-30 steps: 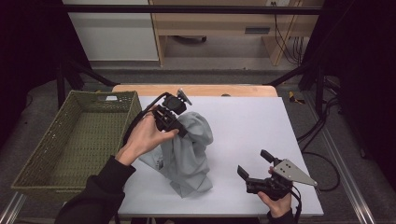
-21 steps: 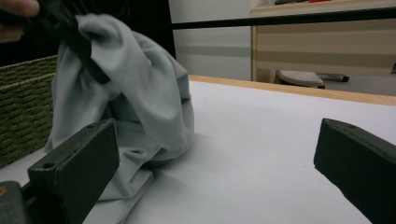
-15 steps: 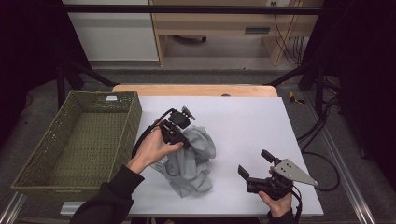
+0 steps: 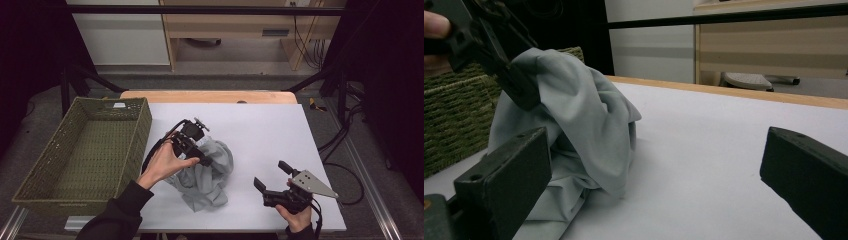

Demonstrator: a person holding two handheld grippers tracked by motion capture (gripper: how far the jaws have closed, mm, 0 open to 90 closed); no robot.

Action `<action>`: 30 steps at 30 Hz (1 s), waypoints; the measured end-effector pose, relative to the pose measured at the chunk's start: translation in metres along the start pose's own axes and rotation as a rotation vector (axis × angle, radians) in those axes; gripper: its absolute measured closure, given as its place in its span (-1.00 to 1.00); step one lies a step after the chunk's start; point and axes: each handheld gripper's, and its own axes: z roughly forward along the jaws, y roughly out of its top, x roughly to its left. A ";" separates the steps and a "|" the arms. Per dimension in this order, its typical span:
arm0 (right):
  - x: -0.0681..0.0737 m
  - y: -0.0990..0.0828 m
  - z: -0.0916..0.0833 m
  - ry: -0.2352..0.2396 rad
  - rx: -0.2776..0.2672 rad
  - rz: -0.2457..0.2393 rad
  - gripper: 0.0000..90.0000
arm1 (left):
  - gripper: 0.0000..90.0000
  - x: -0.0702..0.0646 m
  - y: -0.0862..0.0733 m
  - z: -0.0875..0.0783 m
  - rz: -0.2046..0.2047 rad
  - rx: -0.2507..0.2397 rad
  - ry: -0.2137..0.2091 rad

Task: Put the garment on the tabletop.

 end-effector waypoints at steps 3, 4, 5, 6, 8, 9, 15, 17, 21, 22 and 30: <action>-0.001 0.000 0.000 -0.005 0.002 0.006 -0.99 | -0.58 -0.003 0.000 -0.007 0.015 -0.053 0.002; -0.001 0.000 0.000 -0.005 0.002 0.008 -0.99 | -0.61 -0.004 0.001 -0.012 0.018 -0.076 0.000; -0.001 0.000 0.000 -0.005 0.002 0.007 -0.99 | -0.66 -0.005 0.001 -0.014 0.018 -0.092 -0.006; -0.001 0.000 0.000 -0.007 0.004 0.007 -0.99 | -0.70 -0.006 0.001 -0.017 0.020 -0.109 -0.011; -0.001 0.000 0.000 -0.004 -0.001 0.003 -0.99 | -0.75 -0.009 0.000 -0.023 0.033 -0.147 0.004; -0.001 0.000 0.000 -0.004 -0.002 0.003 -0.99 | -0.77 -0.010 -0.001 -0.025 0.035 -0.175 0.013; -0.001 0.001 0.000 -0.006 -0.004 0.011 -0.99 | -0.80 -0.019 -0.010 -0.035 0.056 -0.276 0.102; -0.001 0.001 0.000 -0.009 -0.003 0.014 -0.99 | -0.78 -0.020 -0.015 -0.036 0.050 -0.311 0.091; -0.002 0.001 0.000 -0.009 0.000 0.009 -0.99 | -0.77 -0.019 -0.026 -0.037 0.037 -0.379 0.085; -0.002 0.001 0.000 -0.009 0.000 0.010 -0.99 | -0.78 -0.018 -0.028 -0.037 0.031 -0.389 0.080; -0.003 0.001 -0.001 -0.013 -0.001 0.007 -0.99 | -0.76 -0.007 -0.058 -0.036 -0.016 -0.556 0.080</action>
